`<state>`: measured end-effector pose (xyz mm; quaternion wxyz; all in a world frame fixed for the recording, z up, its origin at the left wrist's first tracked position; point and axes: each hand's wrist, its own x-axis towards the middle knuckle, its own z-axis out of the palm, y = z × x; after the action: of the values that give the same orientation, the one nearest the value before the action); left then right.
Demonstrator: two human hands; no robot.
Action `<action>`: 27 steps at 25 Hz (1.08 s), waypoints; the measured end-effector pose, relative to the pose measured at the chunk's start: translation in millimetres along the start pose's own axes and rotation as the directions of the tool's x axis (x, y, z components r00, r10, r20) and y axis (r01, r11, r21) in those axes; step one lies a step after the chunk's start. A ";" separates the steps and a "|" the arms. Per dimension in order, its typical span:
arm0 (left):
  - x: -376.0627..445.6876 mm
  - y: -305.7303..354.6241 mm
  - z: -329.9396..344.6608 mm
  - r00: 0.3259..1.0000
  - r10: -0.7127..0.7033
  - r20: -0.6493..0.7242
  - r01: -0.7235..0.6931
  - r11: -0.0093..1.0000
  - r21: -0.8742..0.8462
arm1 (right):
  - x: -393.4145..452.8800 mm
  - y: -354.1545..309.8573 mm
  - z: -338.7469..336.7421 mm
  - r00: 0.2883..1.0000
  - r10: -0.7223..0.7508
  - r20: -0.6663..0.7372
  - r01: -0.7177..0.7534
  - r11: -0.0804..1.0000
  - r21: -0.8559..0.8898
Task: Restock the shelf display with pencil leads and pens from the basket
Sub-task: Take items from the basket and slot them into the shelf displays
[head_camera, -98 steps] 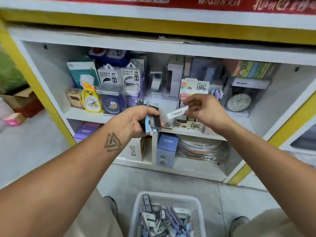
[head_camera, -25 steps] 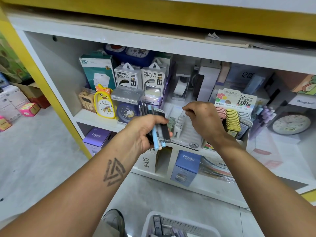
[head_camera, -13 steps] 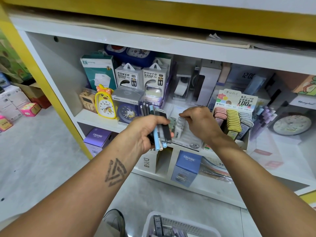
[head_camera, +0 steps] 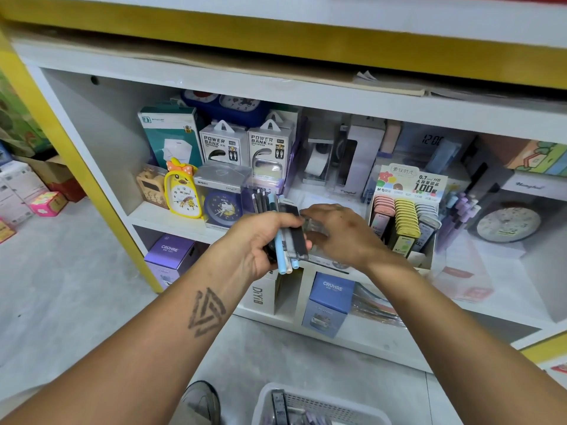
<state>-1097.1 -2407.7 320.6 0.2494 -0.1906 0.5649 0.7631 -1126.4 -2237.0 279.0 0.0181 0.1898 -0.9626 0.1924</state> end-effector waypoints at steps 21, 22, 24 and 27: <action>-4.4 -37.6 119.2 0.948 -0.089 0.305 0.087 0.996 0.021 | -134.4 81.6 -141.6 0.798 0.580 -0.163 -0.211 0.524 0.825; -4.1 -36.7 120.9 0.950 -0.082 0.302 0.078 0.997 0.025 | -140.7 85.4 -145.8 0.806 0.567 -0.170 -0.214 0.548 0.809; -3.5 -35.2 125.6 0.954 -0.052 0.294 0.044 0.998 0.036 | -150.5 91.8 -149.9 0.818 0.549 -0.168 -0.239 0.592 0.770; -0.2 -35.6 132.7 0.962 -0.009 0.273 -0.003 0.999 0.044 | -151.8 99.4 -146.8 0.825 0.544 -0.156 -0.319 0.674 0.666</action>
<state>-1076.9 -2272.3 331.7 0.3301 -0.0789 0.5417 0.7690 -1028.3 -2042.4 362.2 0.0753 -0.0882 -0.8449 0.5222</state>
